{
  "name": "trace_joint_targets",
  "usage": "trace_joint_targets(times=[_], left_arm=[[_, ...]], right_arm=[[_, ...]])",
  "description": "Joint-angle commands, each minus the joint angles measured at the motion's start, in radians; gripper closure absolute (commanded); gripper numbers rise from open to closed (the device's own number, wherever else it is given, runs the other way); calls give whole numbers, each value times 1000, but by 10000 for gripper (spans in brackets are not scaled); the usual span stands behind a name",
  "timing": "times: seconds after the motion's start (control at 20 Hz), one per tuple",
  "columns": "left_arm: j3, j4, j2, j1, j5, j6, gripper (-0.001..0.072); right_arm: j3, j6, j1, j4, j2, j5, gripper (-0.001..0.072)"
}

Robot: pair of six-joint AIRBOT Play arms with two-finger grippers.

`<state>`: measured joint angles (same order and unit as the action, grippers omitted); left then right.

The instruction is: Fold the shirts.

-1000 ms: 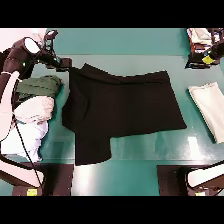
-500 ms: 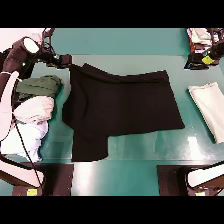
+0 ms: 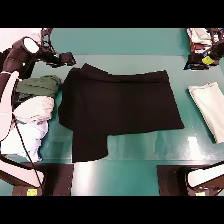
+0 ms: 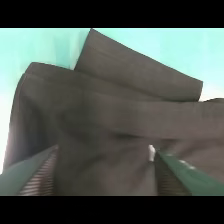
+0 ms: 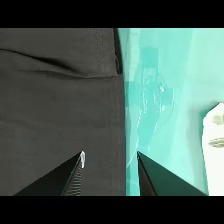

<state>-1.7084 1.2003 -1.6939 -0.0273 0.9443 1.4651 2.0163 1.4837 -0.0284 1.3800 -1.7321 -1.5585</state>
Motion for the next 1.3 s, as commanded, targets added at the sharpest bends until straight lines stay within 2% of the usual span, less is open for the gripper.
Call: trace_joint_targets(times=[0.0,0.15,0.25,0.55,0.75,0.85,1.0,1.2,1.25], left_arm=[[-24,12,3,27,159,-12,220],[-10,13,24,87,407,-33,221],[95,16,81,108,454,-33,221],[718,9,450,109,285,4,221],[1046,-146,620,109,230,3,221],[1151,-261,637,109,154,0,221],[1237,-403,637,109,37,-54,221],[1244,-432,637,109,13,-70,228],[1236,-435,637,109,18,-71,436]], right_arm=[[1,-21,7,0,5,-44,345],[-44,-27,40,0,49,-88,347],[-159,-27,70,0,130,-61,347],[-558,-35,142,-1,399,67,347],[-697,-35,138,-3,509,149,347],[-721,-35,124,-2,533,153,347],[-723,-35,124,-56,543,150,347],[-723,-35,124,-100,543,136,347],[-723,-35,124,-97,543,121,347]])
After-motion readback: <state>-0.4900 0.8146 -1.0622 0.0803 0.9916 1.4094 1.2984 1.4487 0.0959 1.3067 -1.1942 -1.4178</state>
